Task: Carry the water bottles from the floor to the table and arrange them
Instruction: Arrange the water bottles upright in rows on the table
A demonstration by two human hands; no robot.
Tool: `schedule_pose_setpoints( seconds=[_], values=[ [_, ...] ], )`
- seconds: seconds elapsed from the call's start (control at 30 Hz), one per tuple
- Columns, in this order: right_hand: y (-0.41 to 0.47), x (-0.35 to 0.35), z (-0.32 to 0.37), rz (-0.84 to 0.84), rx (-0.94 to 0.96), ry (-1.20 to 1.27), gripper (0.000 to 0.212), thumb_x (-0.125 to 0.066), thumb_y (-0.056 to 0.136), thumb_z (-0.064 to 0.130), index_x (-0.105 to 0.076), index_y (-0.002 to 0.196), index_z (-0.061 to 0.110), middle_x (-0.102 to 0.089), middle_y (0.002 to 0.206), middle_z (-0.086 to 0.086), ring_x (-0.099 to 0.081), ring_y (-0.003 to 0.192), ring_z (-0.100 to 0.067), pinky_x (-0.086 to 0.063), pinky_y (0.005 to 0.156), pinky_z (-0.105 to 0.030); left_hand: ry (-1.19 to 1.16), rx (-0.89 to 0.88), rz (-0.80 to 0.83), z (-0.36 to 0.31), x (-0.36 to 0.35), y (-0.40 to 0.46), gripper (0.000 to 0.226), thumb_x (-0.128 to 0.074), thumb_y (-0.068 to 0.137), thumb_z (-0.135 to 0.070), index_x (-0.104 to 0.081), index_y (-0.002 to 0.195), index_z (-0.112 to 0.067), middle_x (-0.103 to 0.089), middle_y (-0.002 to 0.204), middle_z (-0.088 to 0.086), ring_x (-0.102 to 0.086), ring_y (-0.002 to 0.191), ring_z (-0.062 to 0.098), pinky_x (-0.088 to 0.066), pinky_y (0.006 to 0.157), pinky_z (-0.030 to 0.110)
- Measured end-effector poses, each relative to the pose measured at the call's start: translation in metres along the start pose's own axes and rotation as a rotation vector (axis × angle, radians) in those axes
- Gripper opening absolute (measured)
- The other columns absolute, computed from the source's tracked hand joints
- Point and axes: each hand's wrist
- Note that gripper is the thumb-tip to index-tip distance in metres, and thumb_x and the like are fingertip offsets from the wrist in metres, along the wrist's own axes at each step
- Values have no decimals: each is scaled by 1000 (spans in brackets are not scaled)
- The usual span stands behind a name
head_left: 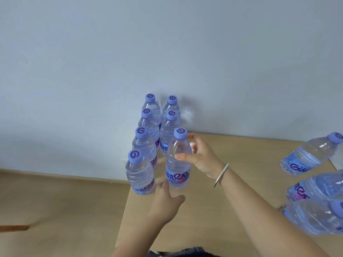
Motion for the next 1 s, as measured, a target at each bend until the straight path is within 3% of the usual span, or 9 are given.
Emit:
schedule_pose_setpoints(
  seconds=[0.07,0.17,0.33,0.47,0.57,0.63,0.73,0.83,1.0],
  values=[
    [5,-6,-7,13,-9,17,50,-78,70,6,-52,102,32,-68,91,1,-64,77,0,-49,68,-13,22,27,9,2,-2,2,72,-63,80,-21,-26,142,-22,-32,138,3,-37,110,11,-33,66,9],
    [13,-16,-13,38,-5,30,52,-77,71,2,-50,104,32,-67,101,-4,-63,88,-8,-52,80,-21,33,77,8,6,-3,8,81,-62,82,-22,-14,146,-17,-21,147,5,-35,120,15,-30,58,5],
    [22,-29,-12,82,-22,-10,55,-74,72,-3,-46,115,18,-60,121,-14,-60,108,-23,-48,96,-36,50,96,11,9,-6,14,80,-61,82,-21,-12,146,-14,-22,145,6,-30,126,18,-31,77,17],
    [26,-31,-10,90,18,-35,56,-73,72,-4,-47,118,12,-55,125,-12,-56,106,-11,-45,89,-13,40,105,4,8,-6,19,82,-62,80,-21,-13,145,-15,-26,142,5,-30,127,19,-29,84,20],
    [32,-24,-6,64,40,-188,56,-77,70,4,-50,118,15,-50,124,-14,-50,107,-16,-44,98,-28,26,95,1,7,-9,22,80,-62,79,-19,-16,144,-14,-27,139,3,-27,130,20,-28,87,20],
    [34,-21,-5,83,56,-265,56,-77,72,7,-50,119,18,-52,122,-12,-49,101,-16,-45,96,-36,29,89,-5,5,-10,25,72,-62,77,-16,-24,138,-14,-33,131,2,-33,123,22,-31,88,23],
    [36,-17,-8,80,93,-291,56,-76,74,8,-49,119,28,-55,112,7,-50,94,-1,-45,86,-18,61,78,-45,3,-8,34,61,-62,72,-10,-32,126,-13,-40,111,2,-43,106,26,-39,76,27],
    [35,-14,-10,60,157,-316,59,-73,75,6,-44,116,38,-48,103,29,-46,89,26,-35,75,4,126,97,-70,-2,-7,42,61,-62,73,-12,-31,126,-9,-40,115,7,-44,100,25,-38,71,26],
    [34,-16,-16,3,317,-392,58,-72,72,7,-53,126,13,-47,95,27,-40,91,33,-28,76,10,180,144,-62,-3,-10,47,60,-63,75,-16,-31,123,-2,-38,126,13,-43,113,30,-42,89,32]
  ],
)
Point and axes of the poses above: each hand's wrist, its own y-axis towards the middle knuckle, its own x-axis out of the back of the hand, z = x × y
